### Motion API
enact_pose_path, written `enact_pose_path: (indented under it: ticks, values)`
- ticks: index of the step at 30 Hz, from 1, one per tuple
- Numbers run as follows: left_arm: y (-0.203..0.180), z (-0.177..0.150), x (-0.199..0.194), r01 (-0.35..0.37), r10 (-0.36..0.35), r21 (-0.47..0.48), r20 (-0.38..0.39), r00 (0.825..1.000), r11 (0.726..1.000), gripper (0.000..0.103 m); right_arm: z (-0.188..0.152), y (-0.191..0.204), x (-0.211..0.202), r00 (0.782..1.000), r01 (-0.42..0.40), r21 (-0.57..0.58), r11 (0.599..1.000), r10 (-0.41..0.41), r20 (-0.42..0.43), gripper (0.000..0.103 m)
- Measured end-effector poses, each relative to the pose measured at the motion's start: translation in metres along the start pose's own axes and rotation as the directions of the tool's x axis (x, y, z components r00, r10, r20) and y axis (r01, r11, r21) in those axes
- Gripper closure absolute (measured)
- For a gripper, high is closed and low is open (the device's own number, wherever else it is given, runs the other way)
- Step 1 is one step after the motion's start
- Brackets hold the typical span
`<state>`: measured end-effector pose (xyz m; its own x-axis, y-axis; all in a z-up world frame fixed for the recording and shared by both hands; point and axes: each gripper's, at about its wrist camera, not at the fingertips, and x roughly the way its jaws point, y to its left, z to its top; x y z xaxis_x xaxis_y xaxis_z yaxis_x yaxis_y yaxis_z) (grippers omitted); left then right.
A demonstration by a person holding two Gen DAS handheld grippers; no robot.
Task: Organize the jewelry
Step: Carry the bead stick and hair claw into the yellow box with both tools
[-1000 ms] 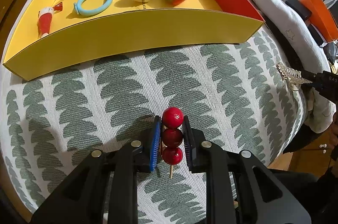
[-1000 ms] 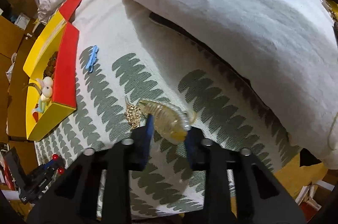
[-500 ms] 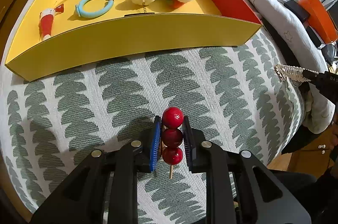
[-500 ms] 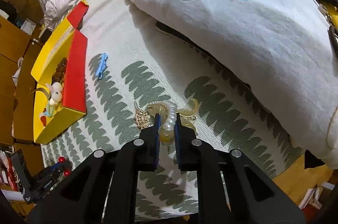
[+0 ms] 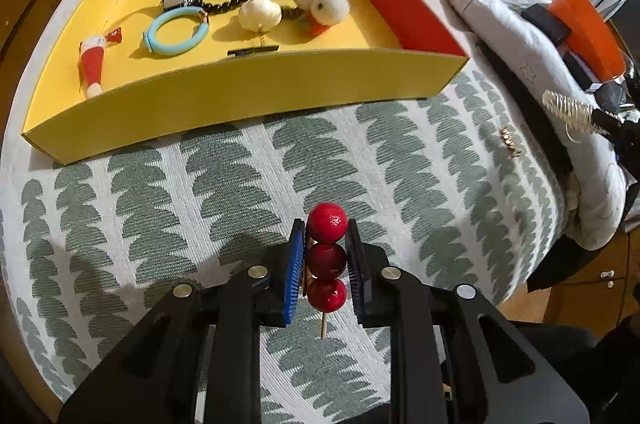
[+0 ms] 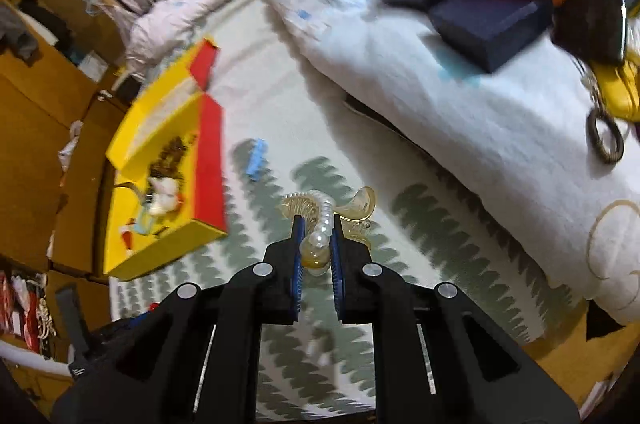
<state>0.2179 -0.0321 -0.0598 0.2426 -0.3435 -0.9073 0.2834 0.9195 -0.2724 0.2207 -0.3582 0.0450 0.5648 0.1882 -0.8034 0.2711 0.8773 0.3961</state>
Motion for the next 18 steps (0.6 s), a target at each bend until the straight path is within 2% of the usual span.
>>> enact_pose_path:
  ticks: [6, 10, 13, 18]
  values:
    - [0.01, 0.012, -0.034, 0.046, -0.044, -0.028, 0.065, 0.997, 0.999, 0.082, 0.011, 0.063, -0.002, 0.986, -0.168, -0.083, 0.982, 0.169, 0.001, 0.09]
    - [0.036, 0.036, -0.061, 0.053, -0.041, -0.097, 0.123, 0.992, 0.994, 0.082, 0.023, 0.124, 0.012, 0.974, -0.226, -0.167, 0.96, 0.222, -0.043, 0.09]
    - [0.052, 0.058, -0.075, 0.033, -0.012, -0.134, 0.156, 0.988, 0.99, 0.082, 0.032, 0.166, 0.03, 0.96, -0.28, -0.207, 0.937, 0.269, -0.082, 0.09]
    - [0.072, 0.094, -0.071, 0.009, 0.014, -0.156, 0.147, 0.989, 0.988, 0.082, 0.047, 0.215, 0.077, 0.942, -0.327, -0.216, 0.92, 0.299, -0.151, 0.09]
